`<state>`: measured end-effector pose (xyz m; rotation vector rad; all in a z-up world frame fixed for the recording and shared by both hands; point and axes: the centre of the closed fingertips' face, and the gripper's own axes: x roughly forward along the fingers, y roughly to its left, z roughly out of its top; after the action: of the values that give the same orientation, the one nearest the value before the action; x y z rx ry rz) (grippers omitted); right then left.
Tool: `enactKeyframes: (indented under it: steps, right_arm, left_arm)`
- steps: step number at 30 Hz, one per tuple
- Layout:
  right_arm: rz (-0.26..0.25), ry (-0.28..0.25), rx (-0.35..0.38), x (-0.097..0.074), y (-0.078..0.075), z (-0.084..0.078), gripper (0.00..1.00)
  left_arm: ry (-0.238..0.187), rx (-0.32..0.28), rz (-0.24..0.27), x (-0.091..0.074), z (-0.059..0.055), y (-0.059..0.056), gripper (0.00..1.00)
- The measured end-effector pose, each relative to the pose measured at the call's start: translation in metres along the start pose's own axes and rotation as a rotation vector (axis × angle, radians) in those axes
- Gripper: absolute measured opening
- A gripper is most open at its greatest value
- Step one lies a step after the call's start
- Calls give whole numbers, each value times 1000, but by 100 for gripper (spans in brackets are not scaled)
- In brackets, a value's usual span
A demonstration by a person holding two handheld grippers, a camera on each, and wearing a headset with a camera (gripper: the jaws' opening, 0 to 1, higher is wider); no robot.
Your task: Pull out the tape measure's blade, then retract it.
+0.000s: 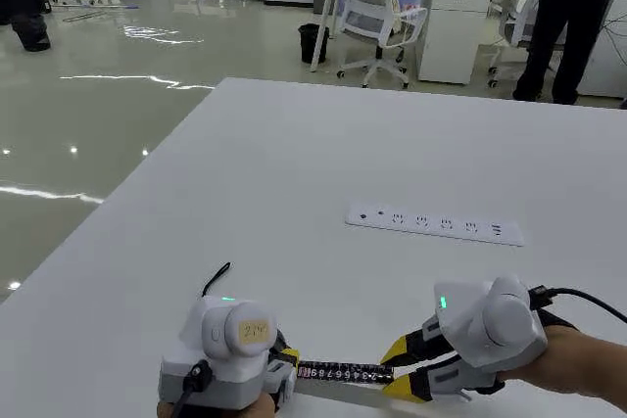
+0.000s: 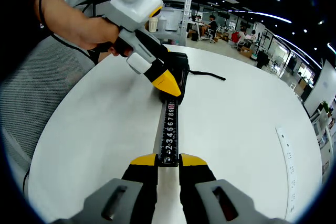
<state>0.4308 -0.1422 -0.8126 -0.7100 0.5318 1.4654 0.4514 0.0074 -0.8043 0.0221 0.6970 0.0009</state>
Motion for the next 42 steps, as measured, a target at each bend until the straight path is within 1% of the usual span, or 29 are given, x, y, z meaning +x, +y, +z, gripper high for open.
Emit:
enactKeyframes:
  steps: [30,42]
  right_arm:
    - [10,-9,-21,11,-1,14,15]
    - [9,-8,-25,16,-2,18,15]
  left_arm:
    - [-2,-27,-16,-2,-1,3,58]
    - [-1,-26,-19,-2,0,3,58]
